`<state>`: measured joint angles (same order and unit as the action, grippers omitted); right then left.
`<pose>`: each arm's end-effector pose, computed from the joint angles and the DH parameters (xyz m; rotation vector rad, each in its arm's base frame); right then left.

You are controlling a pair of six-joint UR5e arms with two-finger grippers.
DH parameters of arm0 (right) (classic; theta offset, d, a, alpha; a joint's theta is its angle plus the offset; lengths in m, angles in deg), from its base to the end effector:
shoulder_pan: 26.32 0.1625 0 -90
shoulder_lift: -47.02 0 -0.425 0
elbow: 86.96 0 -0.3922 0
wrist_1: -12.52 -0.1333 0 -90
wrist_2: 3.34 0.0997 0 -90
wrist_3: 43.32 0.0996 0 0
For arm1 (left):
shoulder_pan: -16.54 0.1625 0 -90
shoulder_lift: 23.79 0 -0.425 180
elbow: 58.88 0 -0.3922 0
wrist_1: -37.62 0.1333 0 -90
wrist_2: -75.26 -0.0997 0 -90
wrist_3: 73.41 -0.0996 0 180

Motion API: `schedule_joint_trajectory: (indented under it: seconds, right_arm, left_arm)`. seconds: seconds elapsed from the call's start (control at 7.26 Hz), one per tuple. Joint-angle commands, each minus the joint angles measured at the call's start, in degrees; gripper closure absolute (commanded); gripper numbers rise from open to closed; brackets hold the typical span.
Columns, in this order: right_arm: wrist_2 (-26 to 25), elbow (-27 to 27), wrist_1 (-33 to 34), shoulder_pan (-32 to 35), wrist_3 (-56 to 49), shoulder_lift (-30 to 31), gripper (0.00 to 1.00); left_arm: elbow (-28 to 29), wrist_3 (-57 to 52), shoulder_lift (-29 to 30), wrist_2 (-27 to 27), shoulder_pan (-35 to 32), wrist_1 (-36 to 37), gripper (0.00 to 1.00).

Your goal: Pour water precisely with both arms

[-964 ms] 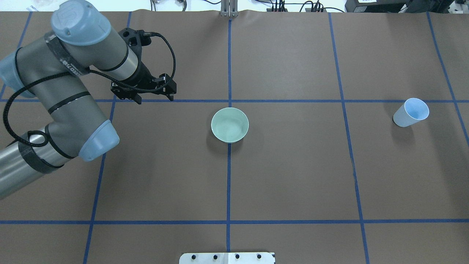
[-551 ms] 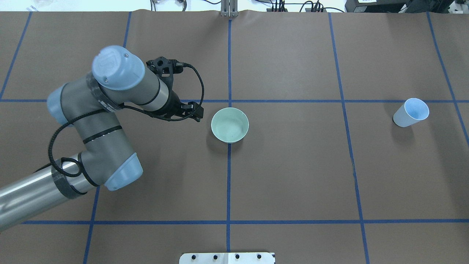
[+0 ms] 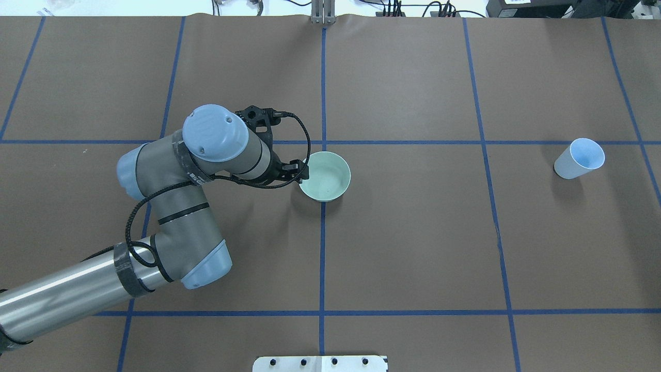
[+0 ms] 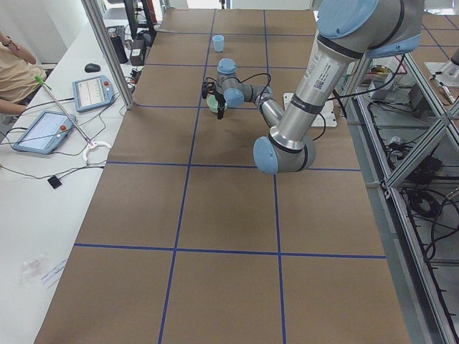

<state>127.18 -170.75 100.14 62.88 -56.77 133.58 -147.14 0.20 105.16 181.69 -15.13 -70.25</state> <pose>0.0614 -0.5173 0.6821 0.0716 -0.7053 -0.2358 0.5533 -0.4648 0.2288 0.1473 0.9791 -0.1067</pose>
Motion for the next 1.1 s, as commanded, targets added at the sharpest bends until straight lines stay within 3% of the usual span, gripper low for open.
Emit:
schedule_joint_trajectory:
  seconds: [0.0,0.28,0.55,0.69,0.96]
  right_arm:
    - [0.00,0.03,0.01,0.00,0.01,0.01,0.01]
    - [0.00,-0.06,0.01,0.00,0.36,0.01,0.01]
    - [0.00,0.03,-0.08,0.00,0.62,0.01,0.01]
    - [0.00,-0.06,0.01,0.00,0.71,0.01,0.01]
    - [0.00,-0.06,0.01,0.00,0.71,-0.07,0.01]
  left_arm:
    - [4.91,5.57,4.46,-0.43,0.38,0.29,0.01]
    - [5.64,5.67,4.30,-4.28,2.04,0.20,0.15]
    - [5.55,5.23,4.39,-4.30,2.22,-0.15,0.79]
    - [5.55,5.14,4.30,-4.30,2.23,-0.06,1.00]
    - [5.20,5.05,4.39,-4.21,2.23,-0.06,1.00]
